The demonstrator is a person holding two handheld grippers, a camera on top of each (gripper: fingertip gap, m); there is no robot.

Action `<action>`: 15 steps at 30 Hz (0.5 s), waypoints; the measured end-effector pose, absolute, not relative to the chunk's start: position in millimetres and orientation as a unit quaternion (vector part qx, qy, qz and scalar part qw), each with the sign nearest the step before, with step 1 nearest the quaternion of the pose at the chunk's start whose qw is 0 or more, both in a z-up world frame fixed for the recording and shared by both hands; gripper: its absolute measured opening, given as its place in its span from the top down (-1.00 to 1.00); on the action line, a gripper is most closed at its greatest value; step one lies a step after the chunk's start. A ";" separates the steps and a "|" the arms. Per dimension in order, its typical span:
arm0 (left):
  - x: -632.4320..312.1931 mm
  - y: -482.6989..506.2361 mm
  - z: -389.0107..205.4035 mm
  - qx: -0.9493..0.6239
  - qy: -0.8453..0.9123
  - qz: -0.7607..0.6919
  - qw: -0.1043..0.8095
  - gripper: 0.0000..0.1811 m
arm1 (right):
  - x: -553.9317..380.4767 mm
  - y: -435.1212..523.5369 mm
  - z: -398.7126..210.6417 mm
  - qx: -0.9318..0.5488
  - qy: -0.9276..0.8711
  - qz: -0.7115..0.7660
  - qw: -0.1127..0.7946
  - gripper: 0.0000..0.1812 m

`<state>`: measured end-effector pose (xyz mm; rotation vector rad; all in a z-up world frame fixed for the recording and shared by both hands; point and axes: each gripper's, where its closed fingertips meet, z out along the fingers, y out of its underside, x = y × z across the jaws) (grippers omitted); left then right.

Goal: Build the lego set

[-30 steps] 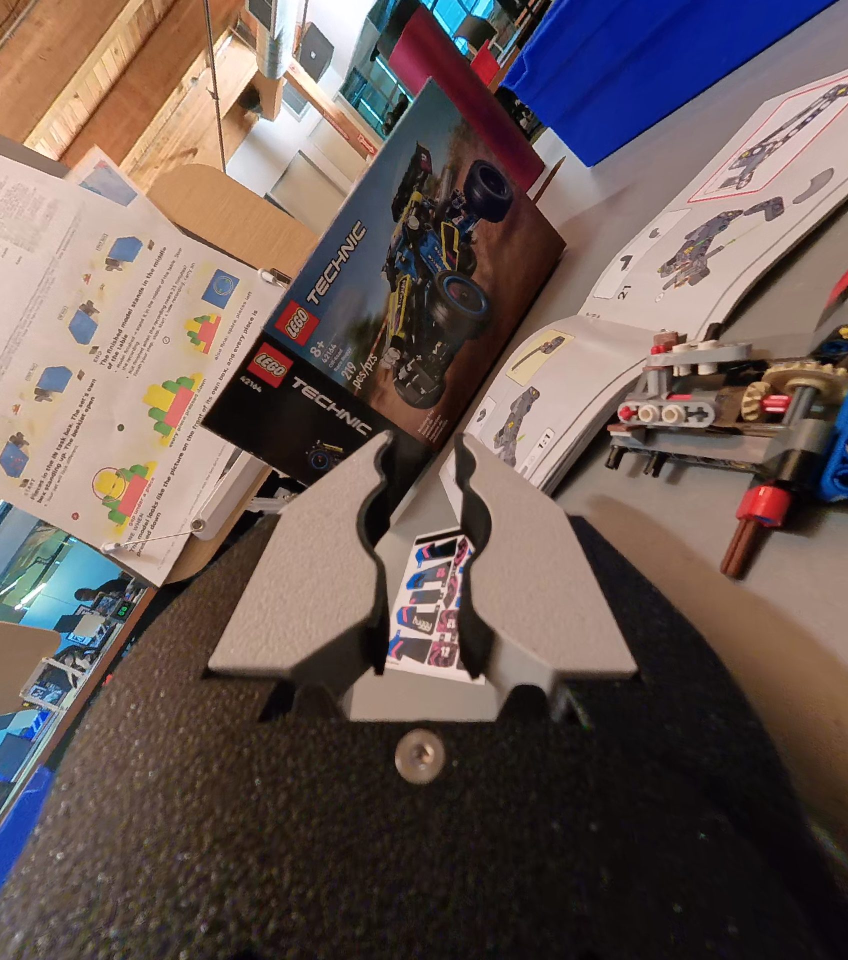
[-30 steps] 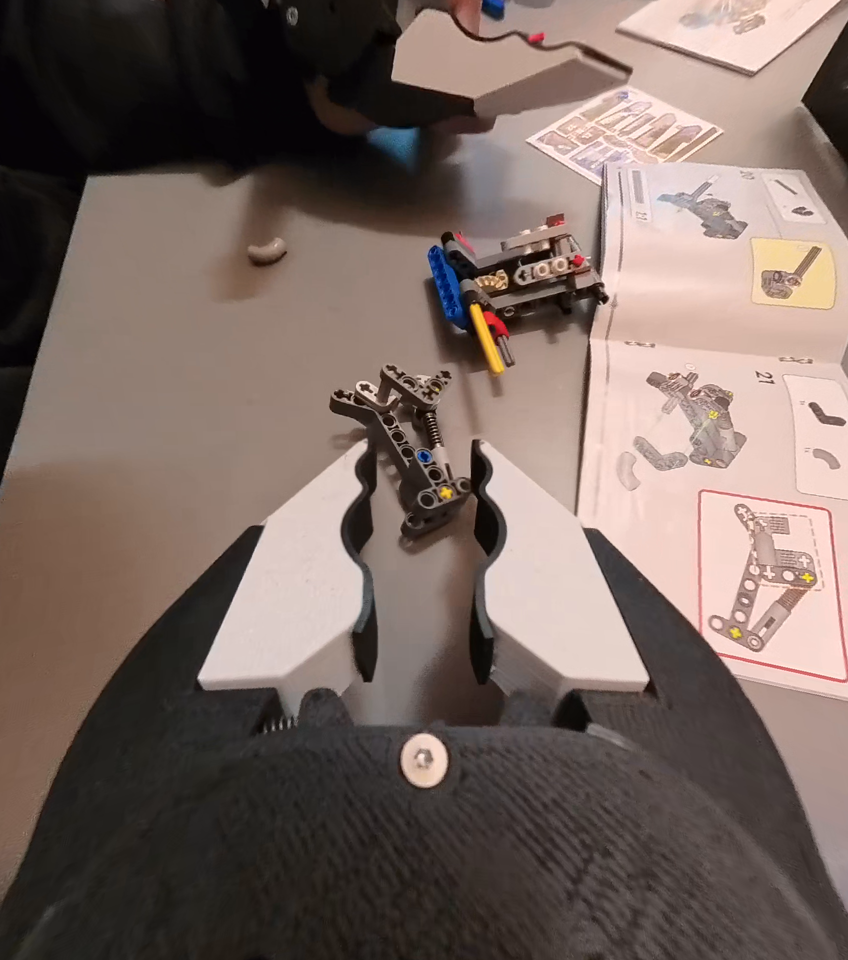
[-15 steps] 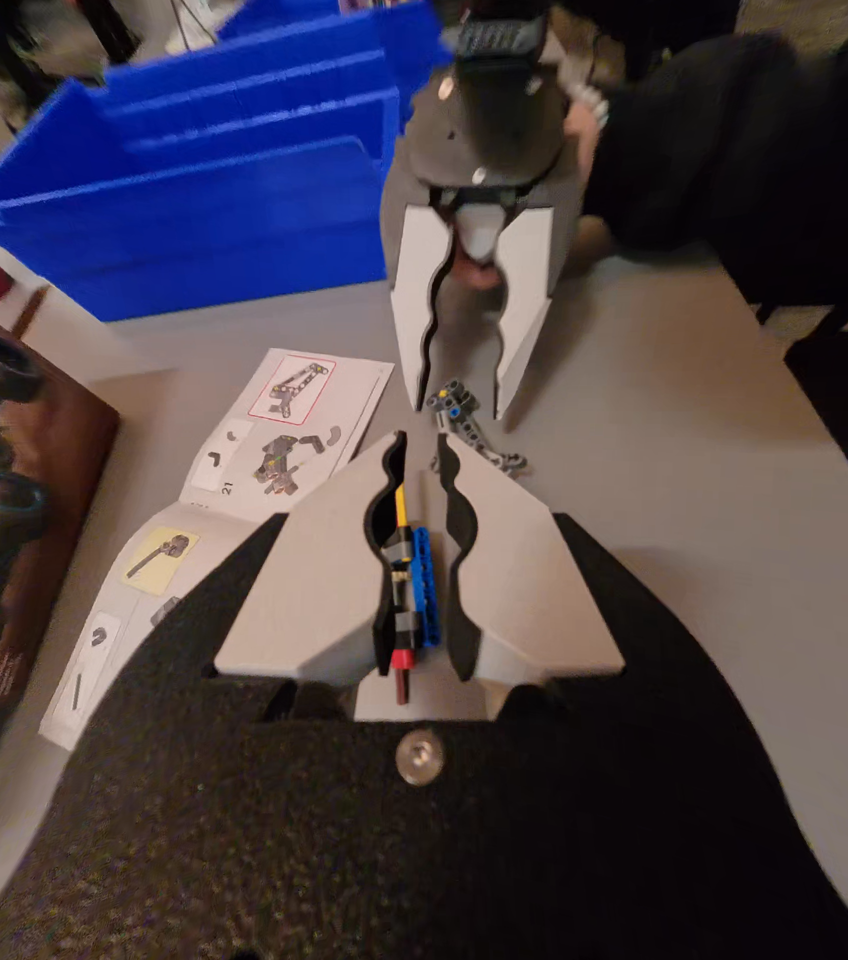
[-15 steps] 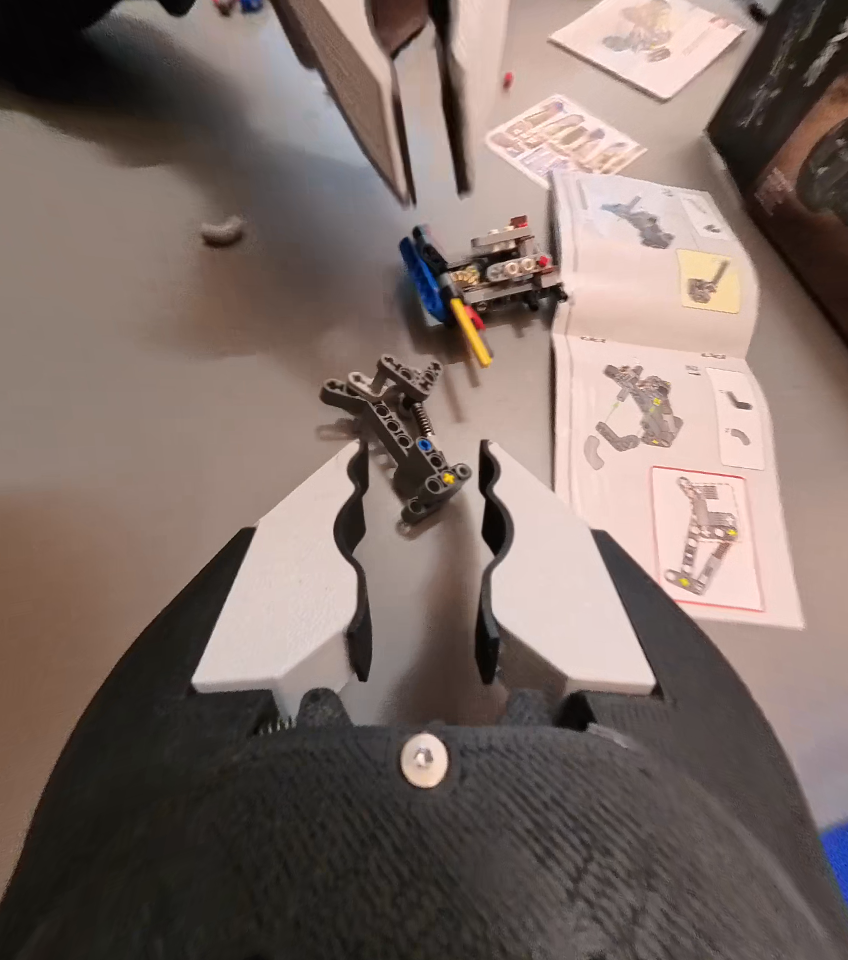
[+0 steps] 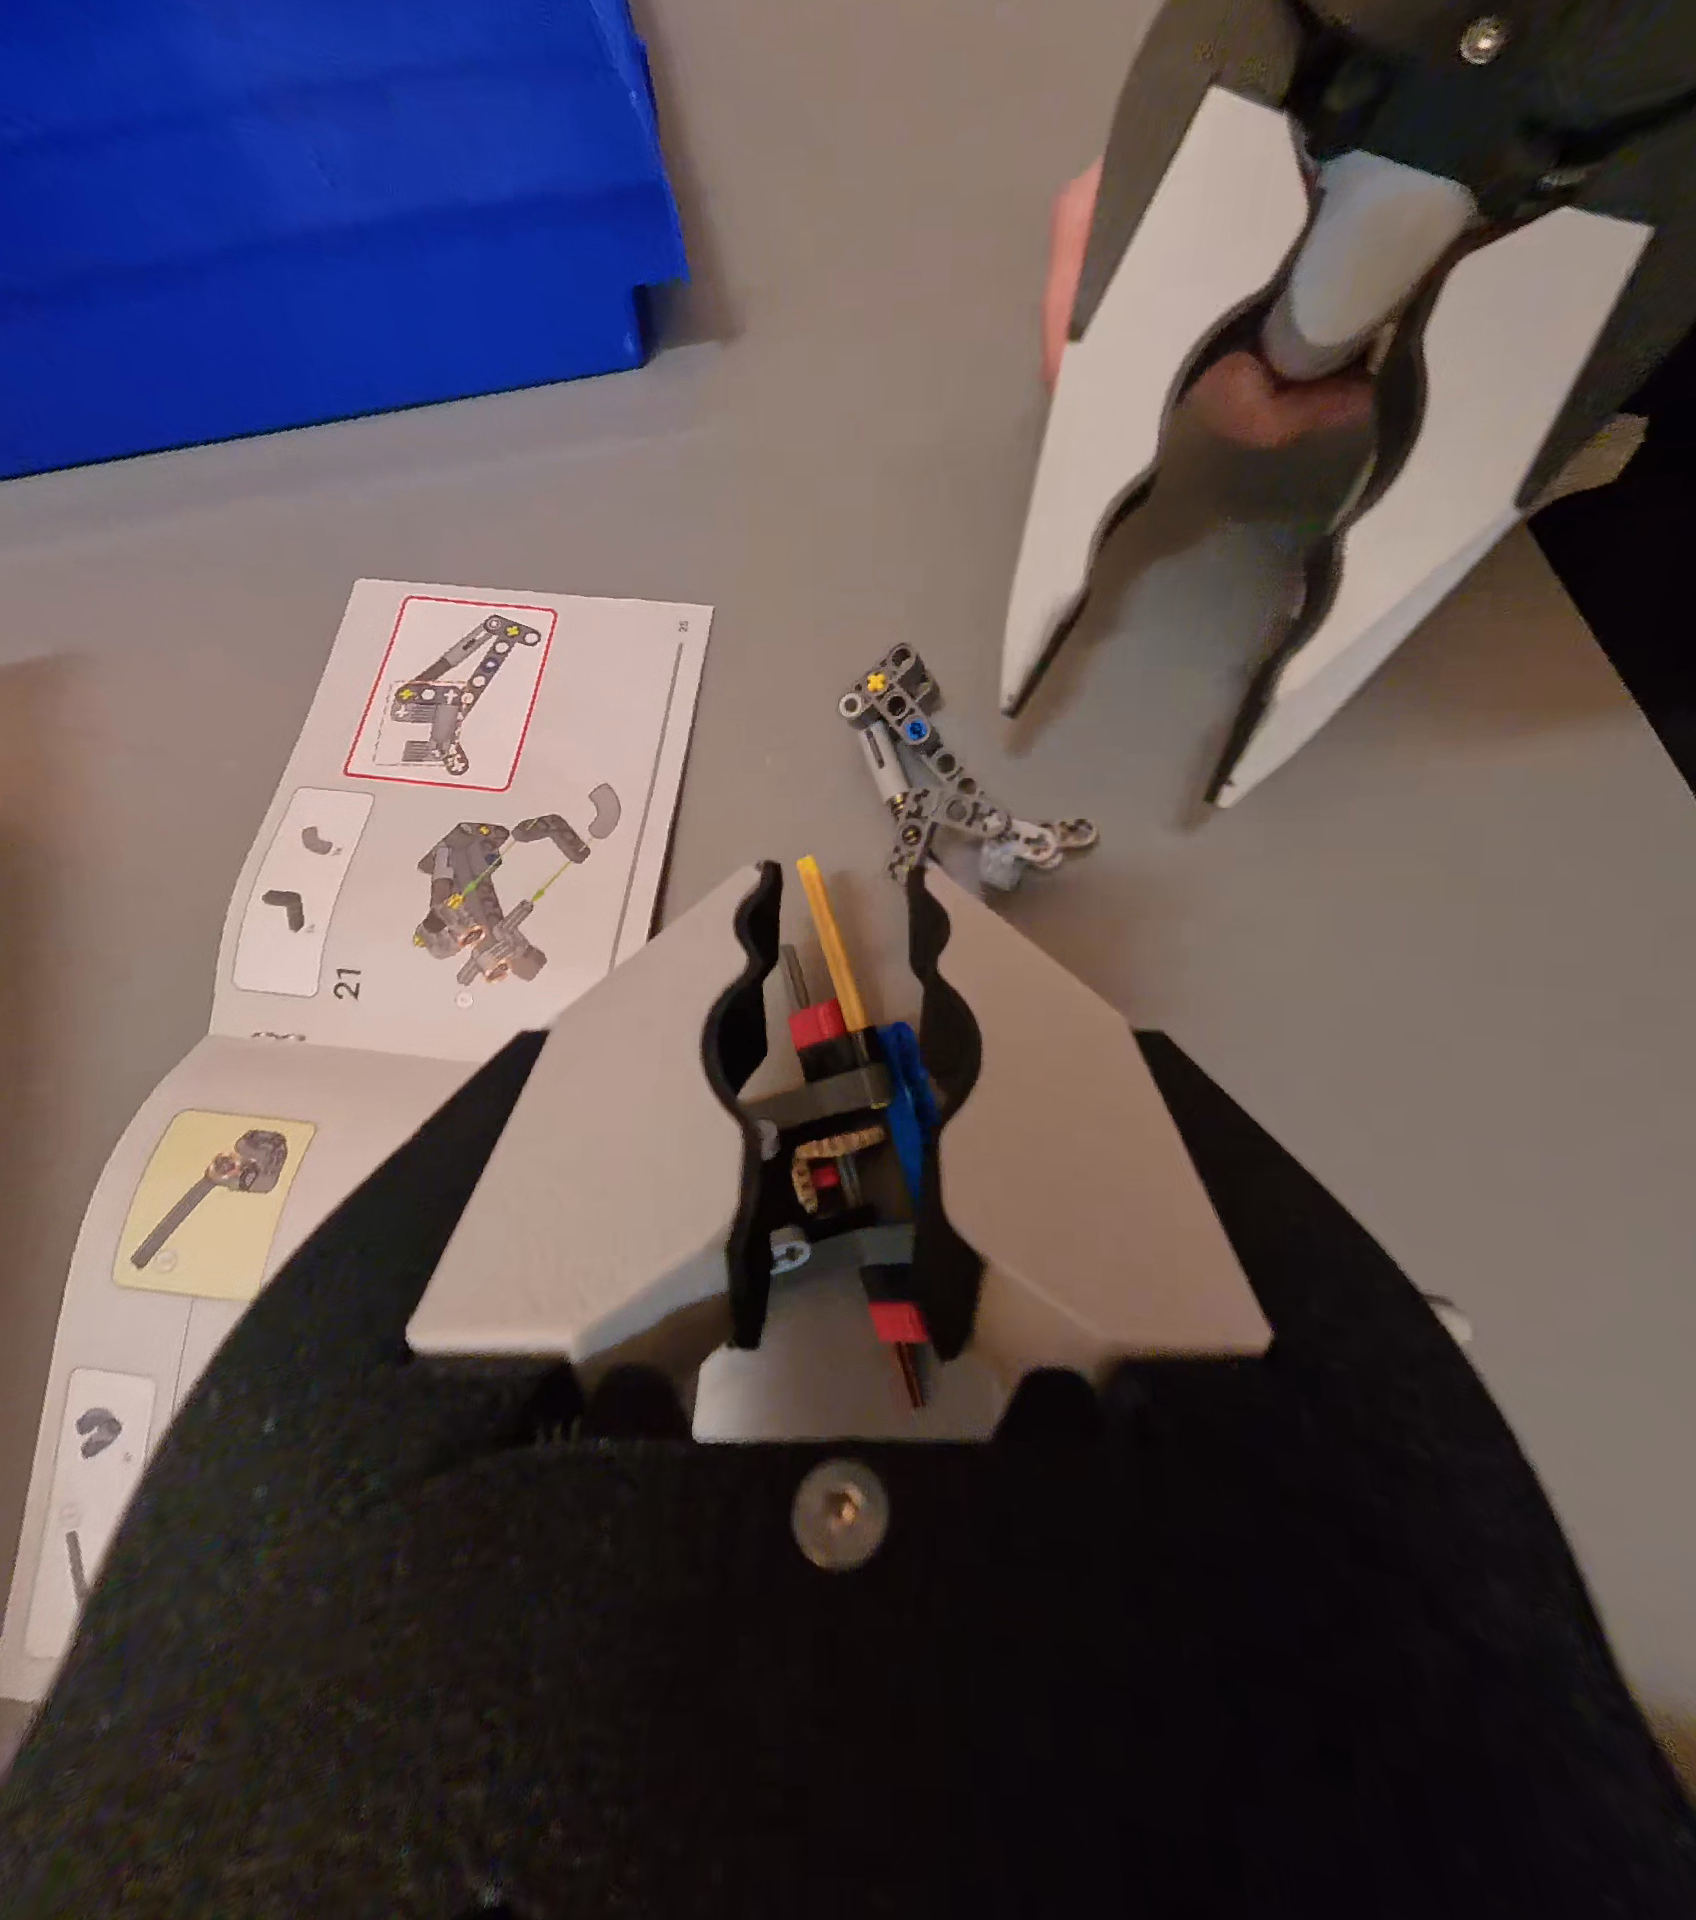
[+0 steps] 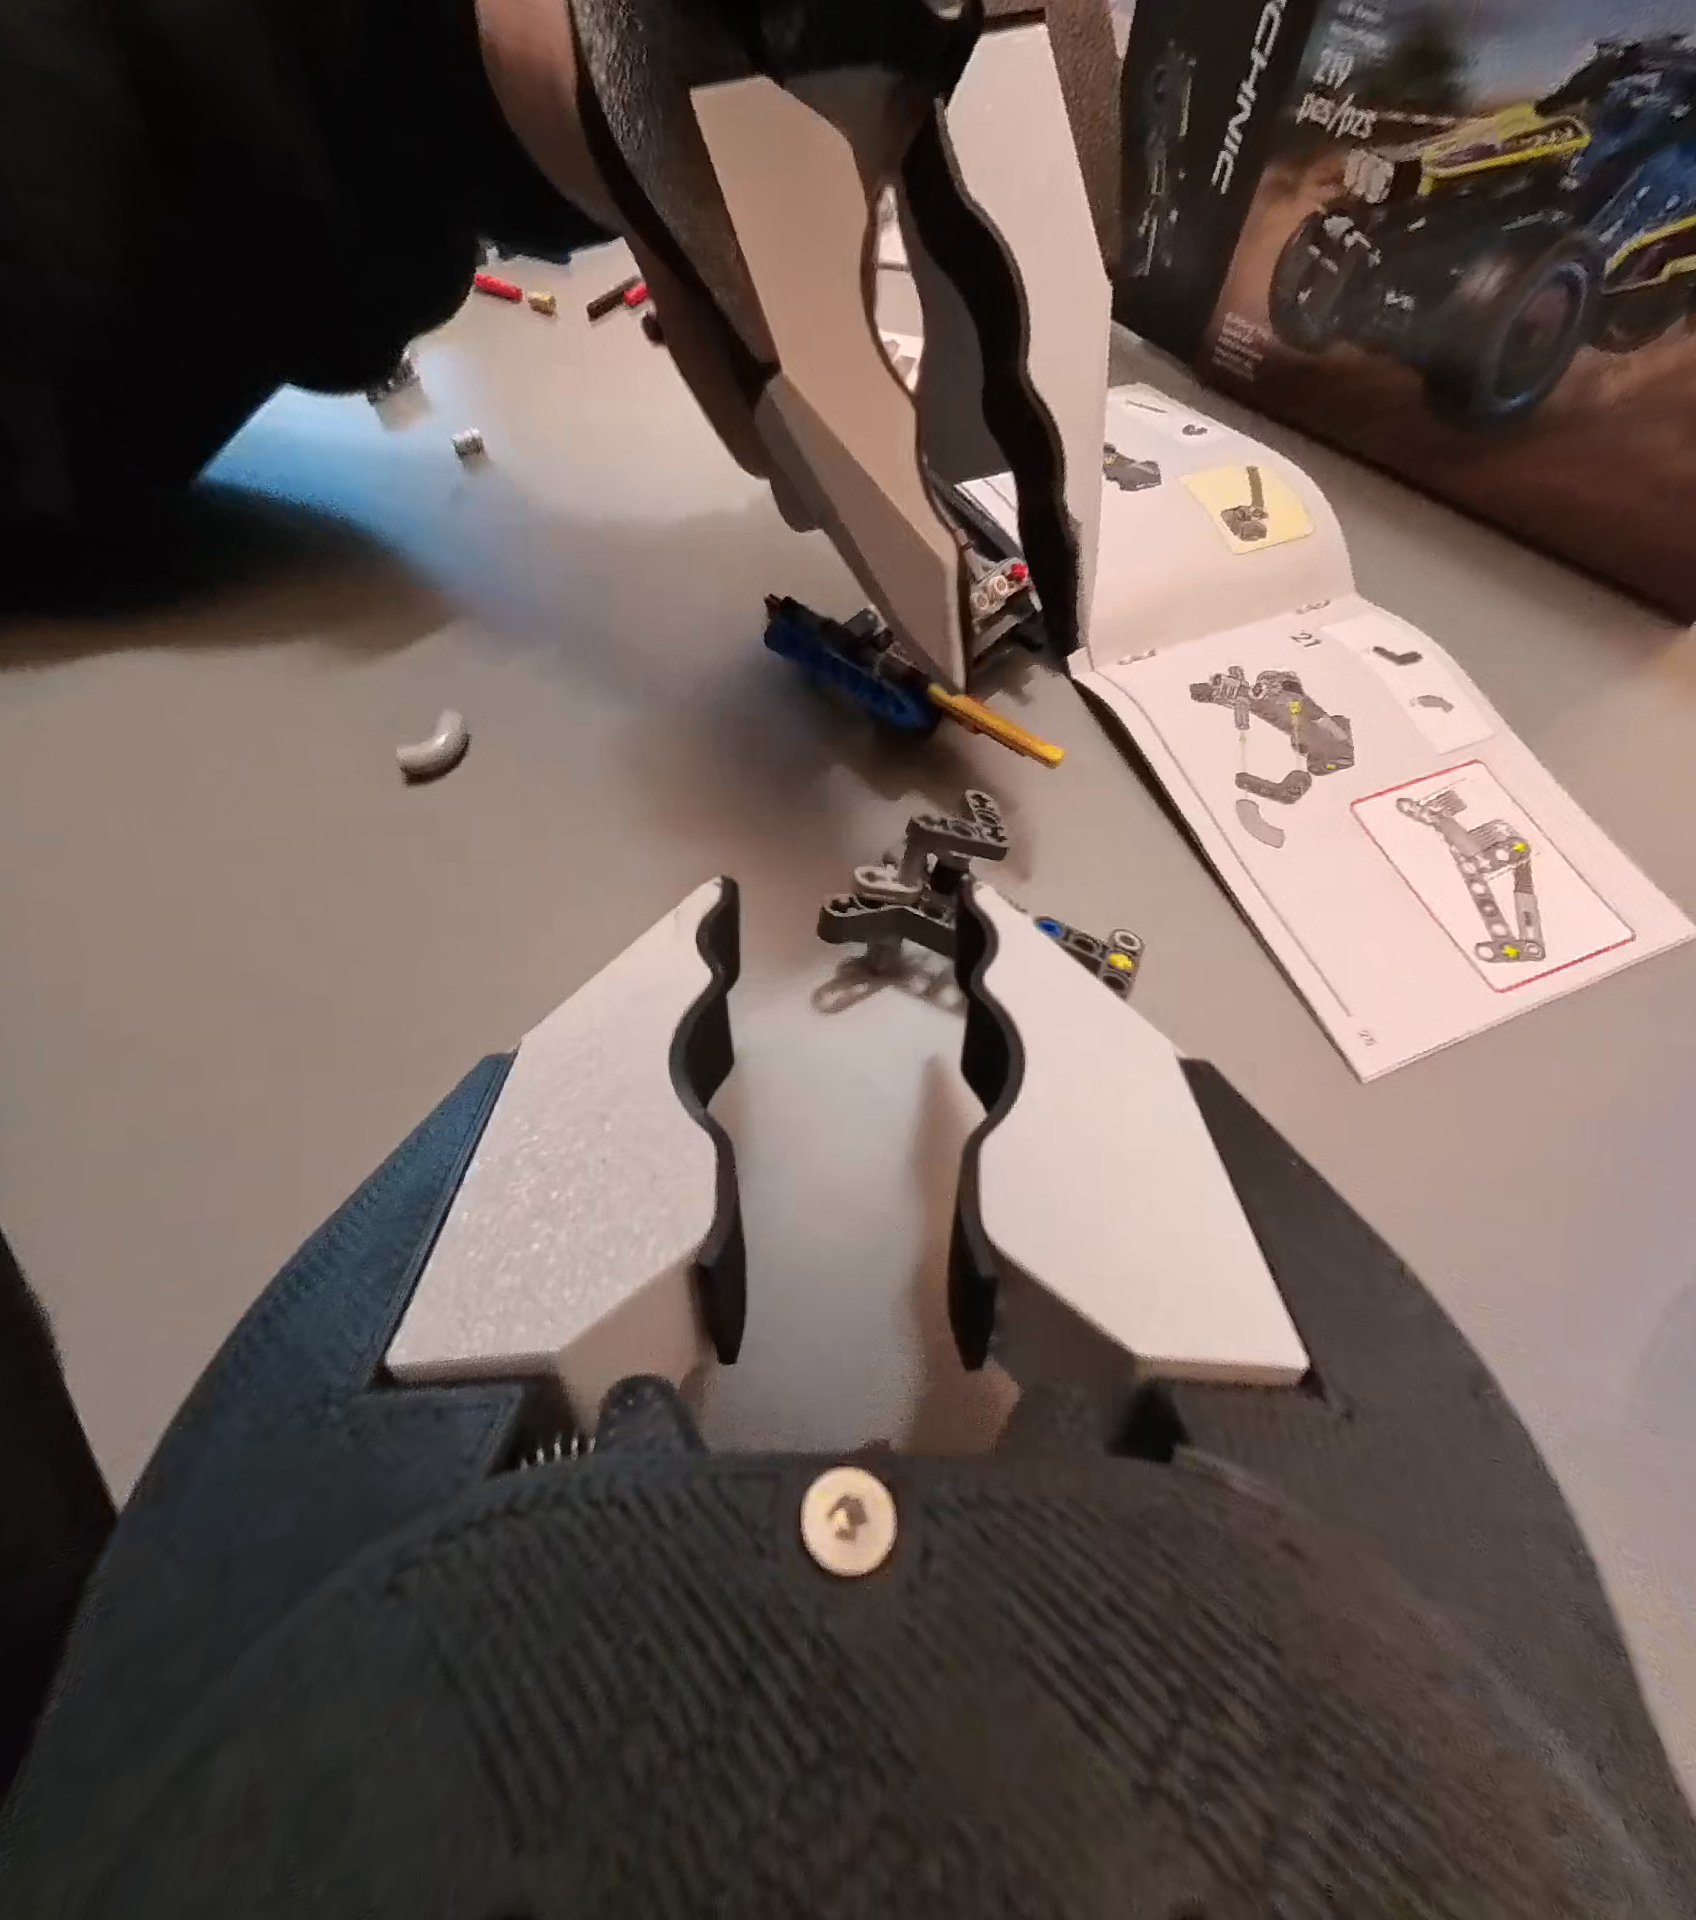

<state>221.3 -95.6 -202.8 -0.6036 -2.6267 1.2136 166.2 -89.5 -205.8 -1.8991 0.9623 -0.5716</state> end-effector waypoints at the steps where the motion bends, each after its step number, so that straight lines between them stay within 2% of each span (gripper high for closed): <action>1: 224.2 -95.8 -203.6 -0.198 -0.887 0.408 0.087 0.78 | 167.6 -87.0 -205.0 -0.764 0.397 -0.231 0.453 0.60; 4: 230.3 -96.9 -204.5 -0.187 -0.891 0.407 0.076 0.79 | 170.6 -77.6 -203.1 -0.760 0.407 -0.235 0.450 0.68; 15: 226.2 -99.3 -214.0 -0.192 -0.894 0.398 0.072 0.83 | 174.8 -76.1 -217.4 -0.770 0.417 -0.262 0.405 0.72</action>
